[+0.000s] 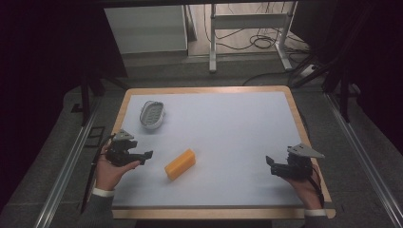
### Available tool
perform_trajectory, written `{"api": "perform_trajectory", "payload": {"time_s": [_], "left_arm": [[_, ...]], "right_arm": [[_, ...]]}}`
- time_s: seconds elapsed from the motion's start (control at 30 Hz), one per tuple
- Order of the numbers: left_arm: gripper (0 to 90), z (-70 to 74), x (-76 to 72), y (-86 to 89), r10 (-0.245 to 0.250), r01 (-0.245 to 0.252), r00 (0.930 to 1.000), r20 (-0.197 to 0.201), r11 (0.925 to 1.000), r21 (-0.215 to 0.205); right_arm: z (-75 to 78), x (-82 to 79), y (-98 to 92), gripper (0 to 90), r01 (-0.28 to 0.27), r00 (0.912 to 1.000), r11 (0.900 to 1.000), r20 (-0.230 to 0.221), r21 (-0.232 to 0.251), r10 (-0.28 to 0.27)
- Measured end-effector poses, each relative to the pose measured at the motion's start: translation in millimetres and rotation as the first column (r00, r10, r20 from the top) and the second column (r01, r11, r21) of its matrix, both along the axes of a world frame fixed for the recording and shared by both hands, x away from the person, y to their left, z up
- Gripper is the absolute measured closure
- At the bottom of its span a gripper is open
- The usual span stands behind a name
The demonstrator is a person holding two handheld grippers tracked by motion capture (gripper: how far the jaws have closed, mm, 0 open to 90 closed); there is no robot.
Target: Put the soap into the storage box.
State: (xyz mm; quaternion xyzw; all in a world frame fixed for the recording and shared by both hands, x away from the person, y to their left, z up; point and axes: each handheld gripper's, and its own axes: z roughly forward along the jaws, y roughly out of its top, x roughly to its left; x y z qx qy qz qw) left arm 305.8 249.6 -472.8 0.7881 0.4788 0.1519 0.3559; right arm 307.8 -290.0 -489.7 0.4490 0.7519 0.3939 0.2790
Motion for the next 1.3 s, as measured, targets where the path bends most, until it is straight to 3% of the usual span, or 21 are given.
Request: {"api": "perform_trajectory", "payload": {"time_s": [0.8,1.3], "left_arm": [[20.9,23.5,2.3,-19.0,-0.065,0.065,0.9978,0.012,0.9972,0.038],[20.2,28.5,7.3,-45.9,-0.138,0.139,0.9903,-0.007,0.9865,0.088]], "right_arm": [[0.1,-4.6,-7.6,9.3,0.027,0.9996,1.0,0.0,-0.003,-0.027],[-1.3,-4.2,-7.5,9.2,0.026,0.9996,1.0,-0.009,-0.012,-0.027]]}}
